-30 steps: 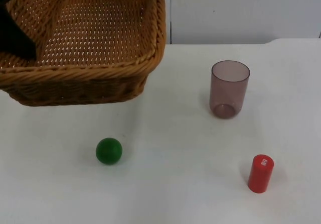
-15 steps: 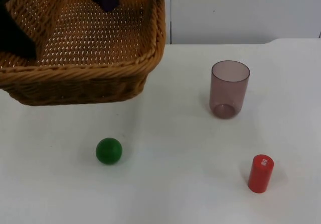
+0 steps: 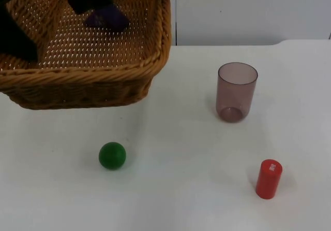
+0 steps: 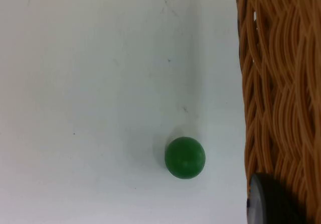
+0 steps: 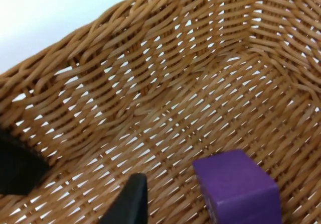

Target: Pick up the basket with the left hand and place the triangular block into the basket with the right hand.

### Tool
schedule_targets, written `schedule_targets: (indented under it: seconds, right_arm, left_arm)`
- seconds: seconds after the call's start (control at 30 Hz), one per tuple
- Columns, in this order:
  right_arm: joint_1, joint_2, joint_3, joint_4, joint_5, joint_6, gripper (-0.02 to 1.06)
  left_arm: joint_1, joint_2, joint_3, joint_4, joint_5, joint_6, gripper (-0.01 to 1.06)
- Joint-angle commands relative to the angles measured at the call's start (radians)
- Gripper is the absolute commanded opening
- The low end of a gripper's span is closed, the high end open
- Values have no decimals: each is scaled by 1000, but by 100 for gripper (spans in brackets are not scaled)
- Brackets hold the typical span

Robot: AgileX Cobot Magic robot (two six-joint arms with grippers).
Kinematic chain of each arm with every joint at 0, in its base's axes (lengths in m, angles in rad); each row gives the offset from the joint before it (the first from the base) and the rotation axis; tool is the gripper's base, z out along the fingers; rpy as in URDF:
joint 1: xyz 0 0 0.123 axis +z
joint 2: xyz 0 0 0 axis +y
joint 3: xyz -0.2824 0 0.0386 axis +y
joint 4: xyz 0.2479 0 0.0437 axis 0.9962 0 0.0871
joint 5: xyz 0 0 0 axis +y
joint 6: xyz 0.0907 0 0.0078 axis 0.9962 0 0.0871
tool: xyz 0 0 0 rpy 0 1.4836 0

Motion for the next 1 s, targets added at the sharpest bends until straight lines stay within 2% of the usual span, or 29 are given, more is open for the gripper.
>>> schedule_targets:
  seconds: [0.0,0.17,0.27,0.4,0.63,0.73,0.77,0.87,0.9,0.93,0.97]
  right_arm:
    - [6,-19,-11,2,-13,-7,105]
    - [6,-69,-11,2,10,-39,105]
    - [6,-157,-11,2,84,-42,105]
    - [0,-234,-7,3,133,-45,105]
    - [-36,-434,158,2,106,-2,105]
    - [-96,-577,302,-3,50,20,105]
    - [-96,-577,302,-3,50,20,105]
    - [-246,-732,435,-5,22,55,105]
    - [-303,-771,461,-5,22,56,105]
    - [-303,-771,461,-5,22,56,105]
    - [-360,-800,480,-5,25,56,105]
  left_arm:
    - [-1,-5,2,-35,-11,0,0]
    - [-1,-5,2,-33,-11,0,0]
    - [-1,-5,2,-31,-11,0,0]
    - [-1,-5,2,-31,-13,0,0]
    - [-1,-5,2,-33,-13,0,0]
    - [-1,-5,2,-35,-13,0,0]
    - [-1,-5,2,-35,-13,0,0]
    - [-1,-5,2,-35,-13,0,0]
    - [-1,-5,2,-35,-13,0,0]
    - [-1,-5,2,-35,-13,0,0]
    - [-1,-5,2,-37,-15,0,0]
